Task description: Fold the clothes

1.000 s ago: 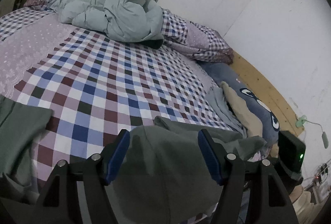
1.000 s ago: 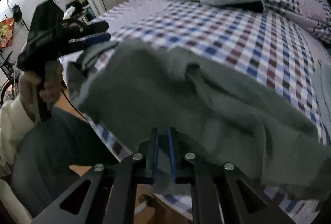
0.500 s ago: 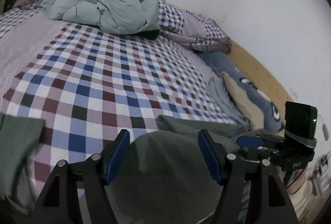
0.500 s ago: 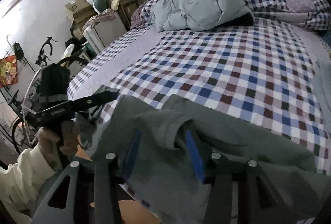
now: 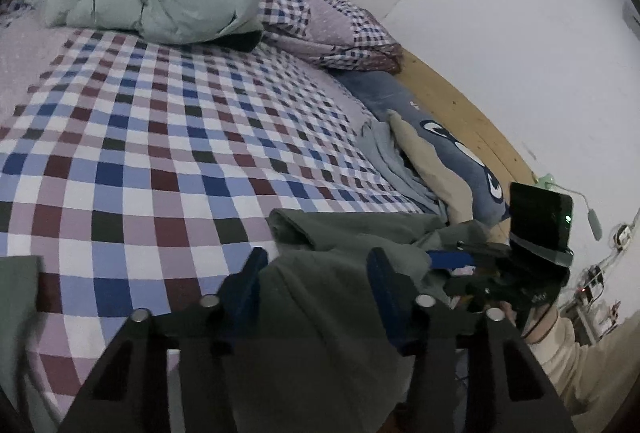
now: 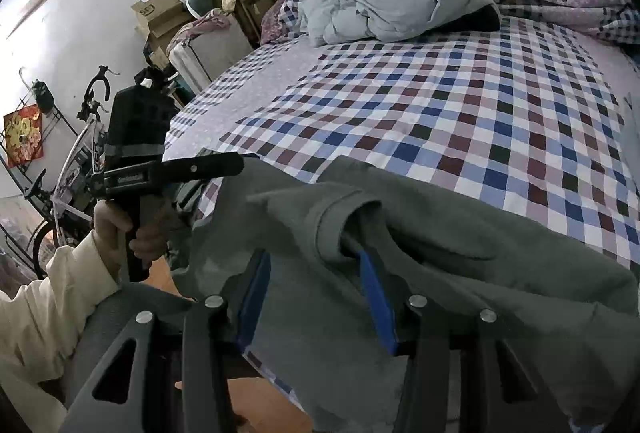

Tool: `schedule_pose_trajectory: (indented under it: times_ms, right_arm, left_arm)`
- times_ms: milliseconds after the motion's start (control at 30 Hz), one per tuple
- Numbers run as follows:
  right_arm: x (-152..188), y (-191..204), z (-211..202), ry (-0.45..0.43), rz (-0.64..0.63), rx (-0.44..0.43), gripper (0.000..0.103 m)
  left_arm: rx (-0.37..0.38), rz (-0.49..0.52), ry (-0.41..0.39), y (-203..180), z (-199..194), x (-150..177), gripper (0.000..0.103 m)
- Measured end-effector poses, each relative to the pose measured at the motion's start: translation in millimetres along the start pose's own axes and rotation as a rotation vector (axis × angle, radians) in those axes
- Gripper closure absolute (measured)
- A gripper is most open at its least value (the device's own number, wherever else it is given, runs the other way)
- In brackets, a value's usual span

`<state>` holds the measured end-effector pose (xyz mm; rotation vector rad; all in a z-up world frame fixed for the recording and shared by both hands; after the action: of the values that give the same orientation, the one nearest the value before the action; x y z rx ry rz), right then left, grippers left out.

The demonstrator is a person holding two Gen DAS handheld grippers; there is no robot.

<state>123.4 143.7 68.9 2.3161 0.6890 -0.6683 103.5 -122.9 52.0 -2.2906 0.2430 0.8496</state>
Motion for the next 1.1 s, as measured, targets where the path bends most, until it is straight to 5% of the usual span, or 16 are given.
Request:
schedule_pose_trajectory:
  times_ms: [300,433,767,1100]
  right_arm:
    - [3.7,-11.1,-0.8,-0.007,0.021,0.011,0.052]
    - [3.3,-11.4,-1.0,-0.011,0.02,0.016,0.052]
    - [6.6,-8.7,-3.2,-0.011,0.0,0.031,0.052]
    - [6.1,-12.1,-34.4,-0.06,-0.008,0.082,0.052]
  left_arm:
    - [-0.151,0.141,-0.043,-31.3,-19.2,17.6,0.066]
    - [-0.196,0.097,-0.046,-21.6,-21.7,18.9,0.08]
    - [-0.134,-0.028,-0.052,-13.7,-21.2,17.6,0.092]
    - [-0.228,-0.083,-0.131,-12.6,-40.1,26.8,0.098]
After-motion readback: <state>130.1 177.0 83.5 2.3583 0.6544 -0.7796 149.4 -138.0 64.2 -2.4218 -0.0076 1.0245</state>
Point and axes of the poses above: each gripper's, at about its wrist camera, not at the fingertips, and z roughly the way its jaws point, y to its left, x to its underside, the point moved 4 cm from there along z, roughly the way its jaws point, and after that the axes turned 4 degrees about -x, right-handed, at the moved point
